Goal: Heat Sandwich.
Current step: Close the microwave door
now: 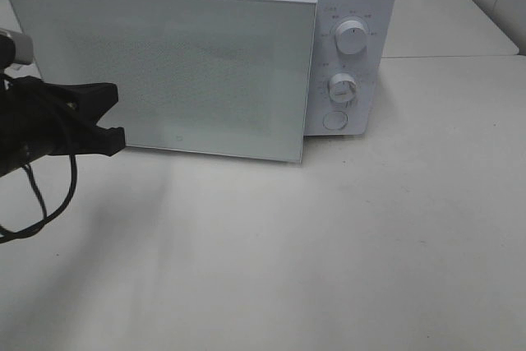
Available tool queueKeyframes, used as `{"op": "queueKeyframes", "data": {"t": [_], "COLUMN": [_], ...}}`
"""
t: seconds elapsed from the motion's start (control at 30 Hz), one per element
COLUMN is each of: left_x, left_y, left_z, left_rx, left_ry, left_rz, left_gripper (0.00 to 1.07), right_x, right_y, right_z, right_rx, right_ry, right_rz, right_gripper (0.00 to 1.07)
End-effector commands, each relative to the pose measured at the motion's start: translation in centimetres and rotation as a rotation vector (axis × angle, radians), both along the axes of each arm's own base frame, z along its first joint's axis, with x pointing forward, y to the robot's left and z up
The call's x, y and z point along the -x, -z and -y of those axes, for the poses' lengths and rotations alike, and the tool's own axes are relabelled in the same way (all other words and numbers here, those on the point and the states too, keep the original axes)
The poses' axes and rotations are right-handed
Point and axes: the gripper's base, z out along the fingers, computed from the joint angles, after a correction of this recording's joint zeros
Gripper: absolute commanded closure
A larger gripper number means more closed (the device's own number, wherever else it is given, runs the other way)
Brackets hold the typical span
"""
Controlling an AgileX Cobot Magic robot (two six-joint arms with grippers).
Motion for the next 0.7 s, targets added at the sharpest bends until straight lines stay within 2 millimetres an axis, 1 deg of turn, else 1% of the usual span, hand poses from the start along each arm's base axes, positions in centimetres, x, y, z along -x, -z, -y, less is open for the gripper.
{"op": "queueKeyframes", "data": {"t": [0.03,0.07,0.13,0.17,0.23,0.3,0.33,0.43,0.47,0.5,0.6,0.63,0.7], "left_x": [-0.5,-0.9,-1.4,-1.4,-2.0,-2.1,-2.5,-2.9,-2.9,-3.1,-3.6,-3.6,-3.8], "left_y": [-0.1,-0.1,-0.3,-0.3,-0.6,-0.6,-0.9,-1.0,-1.0,-1.1,-1.4,-1.4,-1.6], "left_z": [1.0,1.9,2.7,2.7,3.9,4.2,5.0,6.3,6.3,7.2,8.5,8.5,9.3], "left_rx": [-0.002,-0.005,-0.001,-0.001,0.024,0.029,0.023,-0.014,-0.014,-0.037,-0.02,-0.02,-0.004], "left_ry": [0.013,0.027,0.035,0.035,0.033,0.032,0.038,0.055,0.055,0.068,0.056,0.056,0.054], "left_rz": [-0.002,-0.013,-0.008,-0.008,-0.002,0.002,0.003,-0.002,-0.002,0.012,0.019,0.019,0.021], "left_gripper": [1.06,1.06,1.06,1.06,1.06,1.06,1.06,1.06,1.06,1.06,1.06,1.06,1.06], "right_x": [0.3,0.3,0.3,0.3,0.3,0.3,0.3,0.3,0.3,0.3,0.3,0.3,0.3], "right_y": [0.1,0.1,0.1,0.1,0.1,0.1,0.1,0.1,0.1,0.1,0.1,0.1,0.1], "right_z": [0.0,0.0,0.0,0.0,0.0,0.0,0.0,0.0,0.0,0.0,0.0,0.0,0.0], "right_rx": [0.011,0.011,0.011,0.011,0.011,0.012,0.012,0.012,0.012,0.012,0.012,0.012,0.012], "right_ry": [-0.001,-0.001,-0.001,-0.001,-0.001,-0.002,-0.002,-0.002,-0.002,-0.002,-0.002,-0.002,-0.002], "right_rz": [0.025,0.025,0.025,0.025,0.025,0.025,0.025,0.025,0.025,0.025,0.025,0.025,0.025], "right_gripper": [0.31,0.31,0.31,0.31,0.31,0.31,0.31,0.31,0.31,0.31,0.31,0.31,0.31]}}
